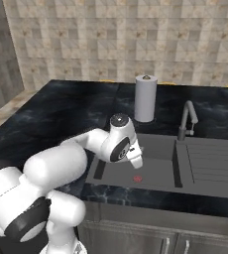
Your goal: Dump the potato and banana from the bowl so the bowl can be washed. Place the bowl in the sink after clearing the leftovers.
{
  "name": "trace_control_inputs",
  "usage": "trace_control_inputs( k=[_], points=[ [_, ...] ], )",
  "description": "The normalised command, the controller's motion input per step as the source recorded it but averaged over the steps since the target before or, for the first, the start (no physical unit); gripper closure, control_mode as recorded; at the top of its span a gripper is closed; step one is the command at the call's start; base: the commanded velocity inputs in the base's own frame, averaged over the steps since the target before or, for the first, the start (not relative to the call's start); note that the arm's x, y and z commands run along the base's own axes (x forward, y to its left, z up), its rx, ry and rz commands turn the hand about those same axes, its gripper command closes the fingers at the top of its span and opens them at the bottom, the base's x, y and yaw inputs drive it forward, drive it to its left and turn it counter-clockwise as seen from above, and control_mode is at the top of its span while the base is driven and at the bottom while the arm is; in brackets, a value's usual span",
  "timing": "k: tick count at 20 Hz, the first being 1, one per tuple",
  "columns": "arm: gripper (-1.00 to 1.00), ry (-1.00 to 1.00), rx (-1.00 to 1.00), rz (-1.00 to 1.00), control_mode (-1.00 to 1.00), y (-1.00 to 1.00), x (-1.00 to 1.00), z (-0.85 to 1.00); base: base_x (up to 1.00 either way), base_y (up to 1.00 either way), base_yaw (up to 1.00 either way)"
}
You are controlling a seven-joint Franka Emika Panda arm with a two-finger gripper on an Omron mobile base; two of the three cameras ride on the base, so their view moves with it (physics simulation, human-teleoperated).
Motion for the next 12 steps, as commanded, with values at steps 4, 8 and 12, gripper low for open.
trace_control_inputs(
  k=[4,8,12],
  points=[
    [1.0,0.0,0.0,0.0,-1.0,-0.44,0.19,-0.21,0.0,0.0,0.0],
    [1.0,0.02,0.0,0.0,-1.0,-0.18,0.0,-0.07,0.0,0.0,0.0],
    [1.0,0.06,-0.01,0.0,-1.0,-0.23,0.04,-0.21,0.0,0.0,0.0]
  ],
)
